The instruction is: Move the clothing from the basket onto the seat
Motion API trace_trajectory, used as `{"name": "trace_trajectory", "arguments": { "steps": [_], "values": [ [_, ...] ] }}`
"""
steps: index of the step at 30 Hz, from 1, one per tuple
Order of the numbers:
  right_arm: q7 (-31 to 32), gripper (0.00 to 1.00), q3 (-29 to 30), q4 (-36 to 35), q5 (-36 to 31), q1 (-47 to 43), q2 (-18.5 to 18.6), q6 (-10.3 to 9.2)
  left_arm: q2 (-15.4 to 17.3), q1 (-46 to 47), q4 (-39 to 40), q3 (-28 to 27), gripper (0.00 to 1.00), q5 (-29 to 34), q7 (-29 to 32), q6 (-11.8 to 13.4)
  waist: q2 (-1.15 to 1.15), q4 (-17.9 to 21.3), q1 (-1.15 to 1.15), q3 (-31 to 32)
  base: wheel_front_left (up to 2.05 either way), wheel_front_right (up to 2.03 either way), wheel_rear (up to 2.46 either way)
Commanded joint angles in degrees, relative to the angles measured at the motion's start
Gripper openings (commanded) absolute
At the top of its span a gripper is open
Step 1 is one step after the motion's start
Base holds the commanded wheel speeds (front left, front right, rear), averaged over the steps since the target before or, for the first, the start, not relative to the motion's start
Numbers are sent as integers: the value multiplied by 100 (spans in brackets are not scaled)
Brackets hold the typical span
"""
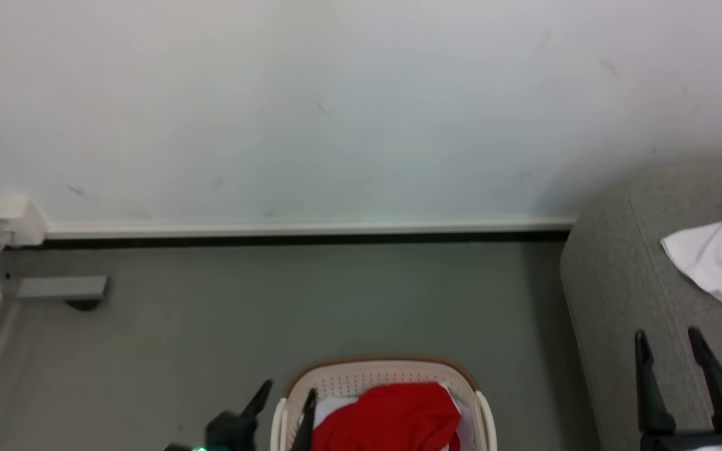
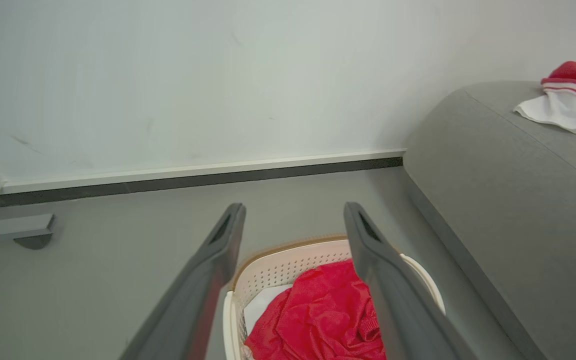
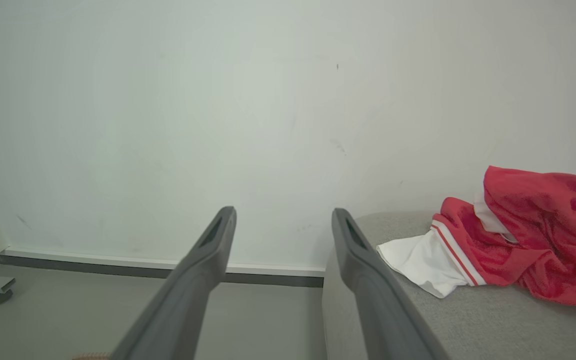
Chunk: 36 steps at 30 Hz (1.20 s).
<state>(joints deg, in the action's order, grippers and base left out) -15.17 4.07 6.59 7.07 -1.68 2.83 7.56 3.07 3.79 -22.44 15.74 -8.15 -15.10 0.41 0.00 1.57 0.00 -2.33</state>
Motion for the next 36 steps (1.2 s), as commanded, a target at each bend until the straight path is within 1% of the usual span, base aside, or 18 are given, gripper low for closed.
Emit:
{"name": "trace_trajectory", "arguments": {
  "steps": [1, 3, 6, 9, 13, 16, 19, 22, 25, 32, 36],
  "values": [
    [4, 100, -5, -95, -2, 172, 12, -14, 5, 349, -229, 158, 100, 111, 38, -36, 0, 241, 0, -445, 0, 0, 0],
    [4, 100, -41, -204, 10, 334, 11, -14, 2, 739, -588, 408, 100, 212, 147, -100, 0, 350, 0, -749, 0, 0, 0],
    [4, 100, -101, -335, 50, 591, 8, -14, 0, 1348, -1029, 741, 100, 158, 166, -104, 0, 497, 0, -1189, 0, 0, 0],
    [4, 100, -164, -446, 116, 819, 11, -14, -2, 1891, -1476, 1095, 100, 45, 314, -49, 0, 640, 0, -1641, 0, 0, 0],
    [4, 100, -249, -593, 168, 1117, 9, -14, -1, 2543, -2083, 1529, 100, -62, 678, 11, 0, 791, 0, -2240, 0, 0, 0],
    [4, 100, -302, -708, 238, 1339, 9, -14, 0, 2996, -2530, 1736, 100, -138, 844, 55, 0, 896, 0, -2709, 0, 0, 0],
    [4, 100, -365, -822, 318, 1566, 9, -14, 0, 3379, -2946, 1880, 100, -190, 945, 79, 0, 991, 0, -3162, 0, 0, 0],
    [4, 100, -415, -924, 450, 1757, 8, -14, 2, 3702, -3325, 2016, 100, -227, 1120, 36, 0, 1062, 0, -3565, 0, 0, 0],
    [4, 100, -471, -1031, 545, 1921, 9, -14, 1, 3980, -3618, 2062, 100, -346, 1220, 67, 0, 1114, 0, -3953, 0, 0, 0],
    [3, 100, -585, -1184, 813, 2232, 8, -14, -1, 4520, -4311, 2033, 100, -450, 1304, 264, 0, 1226, 0, -4627, 0, 0, 0],
    [4, 100, -651, -1250, 928, 2336, 8, -15, 104, 4773, -4582, 1987, 100, -505, 1280, 353, 0, 1286, 0, -4891, 0, 0, 0]
  ]
}}
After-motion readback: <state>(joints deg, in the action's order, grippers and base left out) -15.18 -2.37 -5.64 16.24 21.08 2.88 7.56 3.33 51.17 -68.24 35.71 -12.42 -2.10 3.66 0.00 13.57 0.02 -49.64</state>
